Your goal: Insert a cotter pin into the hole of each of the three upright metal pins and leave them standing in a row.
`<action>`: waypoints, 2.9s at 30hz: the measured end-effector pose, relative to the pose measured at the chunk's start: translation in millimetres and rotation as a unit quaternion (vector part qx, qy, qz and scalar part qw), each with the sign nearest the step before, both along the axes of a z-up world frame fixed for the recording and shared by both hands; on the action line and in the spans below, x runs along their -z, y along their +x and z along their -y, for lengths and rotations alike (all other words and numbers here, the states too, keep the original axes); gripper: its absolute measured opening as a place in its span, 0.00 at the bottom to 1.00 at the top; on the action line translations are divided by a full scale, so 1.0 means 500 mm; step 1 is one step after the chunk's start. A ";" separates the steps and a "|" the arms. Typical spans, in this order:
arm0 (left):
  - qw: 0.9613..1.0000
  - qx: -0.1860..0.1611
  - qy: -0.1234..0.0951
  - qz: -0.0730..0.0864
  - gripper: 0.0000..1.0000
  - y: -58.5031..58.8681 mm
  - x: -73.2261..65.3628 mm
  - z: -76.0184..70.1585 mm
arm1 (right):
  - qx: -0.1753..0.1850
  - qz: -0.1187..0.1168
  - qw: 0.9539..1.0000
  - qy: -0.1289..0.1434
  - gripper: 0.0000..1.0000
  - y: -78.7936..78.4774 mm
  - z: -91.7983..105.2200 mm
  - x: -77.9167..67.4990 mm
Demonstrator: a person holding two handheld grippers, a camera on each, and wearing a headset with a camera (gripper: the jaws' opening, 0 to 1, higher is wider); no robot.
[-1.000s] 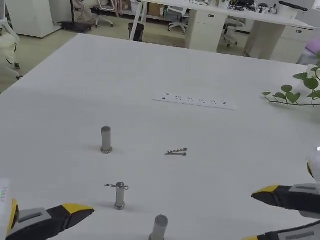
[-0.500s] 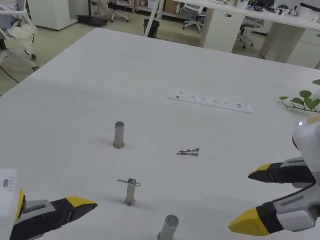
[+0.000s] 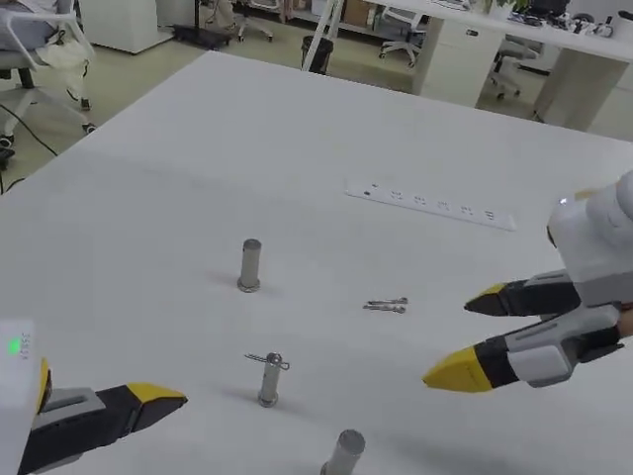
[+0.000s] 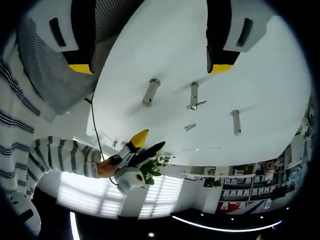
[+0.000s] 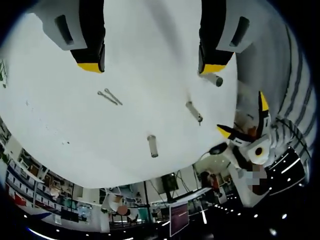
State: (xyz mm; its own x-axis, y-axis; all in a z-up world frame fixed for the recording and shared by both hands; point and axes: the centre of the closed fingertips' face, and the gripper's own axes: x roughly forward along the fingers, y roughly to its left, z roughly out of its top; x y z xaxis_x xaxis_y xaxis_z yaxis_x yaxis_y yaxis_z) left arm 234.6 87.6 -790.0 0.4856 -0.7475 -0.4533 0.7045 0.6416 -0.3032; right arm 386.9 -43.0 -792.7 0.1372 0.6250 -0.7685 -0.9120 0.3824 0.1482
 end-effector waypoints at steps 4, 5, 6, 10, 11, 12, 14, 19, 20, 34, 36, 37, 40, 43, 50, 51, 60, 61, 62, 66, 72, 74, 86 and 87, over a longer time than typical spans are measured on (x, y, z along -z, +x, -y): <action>1.000 -0.005 0.021 -0.002 0.92 0.002 0.004 -0.013 | -0.021 -0.001 1.000 -0.019 0.71 0.016 -0.015 0.018; 1.000 -0.008 0.021 -0.002 0.92 0.004 0.002 -0.016 | -0.028 -0.003 0.999 -0.025 0.71 0.016 -0.017 0.022; 1.000 -0.012 0.018 -0.001 0.92 0.005 -0.001 -0.017 | -0.035 -0.002 0.999 -0.028 0.70 0.018 -0.021 0.026; 1.000 -0.020 0.010 0.006 0.90 0.009 -0.009 -0.017 | -0.068 0.001 0.997 -0.048 0.65 0.029 -0.036 0.046; 1.000 -0.024 0.008 0.005 0.90 0.011 -0.008 -0.017 | -0.074 0.002 0.996 -0.052 0.63 0.031 -0.038 0.050; 1.000 -0.025 0.007 0.004 0.90 0.011 -0.008 -0.016 | -0.081 0.004 0.995 -0.058 0.63 0.037 -0.042 0.054; 1.000 -0.026 0.006 0.004 0.90 0.011 -0.007 -0.014 | -0.088 0.005 0.994 -0.064 0.62 0.048 -0.049 0.058; 0.999 -0.032 -0.003 0.006 0.88 0.013 -0.005 -0.008 | -0.090 0.003 0.993 -0.072 0.61 0.078 -0.063 0.070; 0.999 -0.035 -0.004 0.004 0.88 0.014 -0.004 -0.009 | -0.090 0.004 0.993 -0.074 0.60 0.082 -0.063 0.074; 0.999 -0.039 -0.006 -0.001 0.86 0.013 0.003 -0.002 | -0.125 0.009 0.985 -0.117 0.51 0.114 -0.060 0.118; 0.999 -0.041 -0.010 -0.001 0.86 0.015 0.002 -0.001 | -0.124 0.001 0.985 -0.119 0.51 0.114 -0.062 0.123; 0.999 -0.042 -0.011 -0.001 0.86 0.016 0.001 -0.001 | -0.124 0.001 0.985 -0.120 0.50 0.114 -0.062 0.125; 0.999 -0.044 -0.010 0.000 0.85 0.020 0.001 -0.001 | -0.124 -0.003 0.985 -0.123 0.48 0.117 -0.063 0.131; 0.999 -0.051 -0.011 0.000 0.86 0.025 0.000 -0.004 | -0.117 -0.009 0.985 -0.125 0.45 0.119 -0.064 0.136; 0.998 -0.056 -0.014 0.002 0.85 0.032 0.001 -0.002 | -0.120 -0.007 0.982 -0.145 0.39 0.120 -0.055 0.142; 0.998 -0.056 -0.014 0.001 0.84 0.032 0.002 -0.001 | -0.121 -0.006 0.982 -0.147 0.36 0.120 -0.054 0.142; 0.998 -0.055 -0.011 -0.004 0.84 0.028 0.010 0.002 | -0.138 0.027 0.971 -0.191 0.19 0.124 -0.043 0.149; 0.998 -0.054 -0.012 -0.004 0.84 0.028 0.010 0.003 | -0.140 0.031 0.970 -0.197 0.18 0.127 -0.042 0.149; 0.998 -0.054 -0.013 -0.005 0.84 0.028 0.010 0.004 | -0.139 0.026 0.970 -0.198 0.18 0.125 -0.044 0.150; 0.998 -0.060 -0.013 -0.002 0.82 0.033 0.011 0.002 | -0.160 0.029 0.962 -0.218 0.17 0.128 -0.041 0.151; 0.998 -0.064 -0.019 0.006 0.81 0.050 0.003 0.006 | -0.152 0.013 0.958 -0.244 0.17 0.128 -0.045 0.153; 0.998 -0.063 -0.022 0.005 0.80 0.052 0.003 0.008 | -0.160 0.011 0.953 -0.256 0.17 0.128 -0.046 0.154; 0.997 -0.077 -0.029 0.007 0.78 0.063 0.003 0.002 | -0.158 -0.005 0.945 -0.286 0.04 0.149 -0.042 0.158; 0.996 -0.078 -0.030 0.007 0.77 0.063 0.003 0.001 | -0.154 -0.008 0.944 -0.292 0.04 0.149 -0.042 0.158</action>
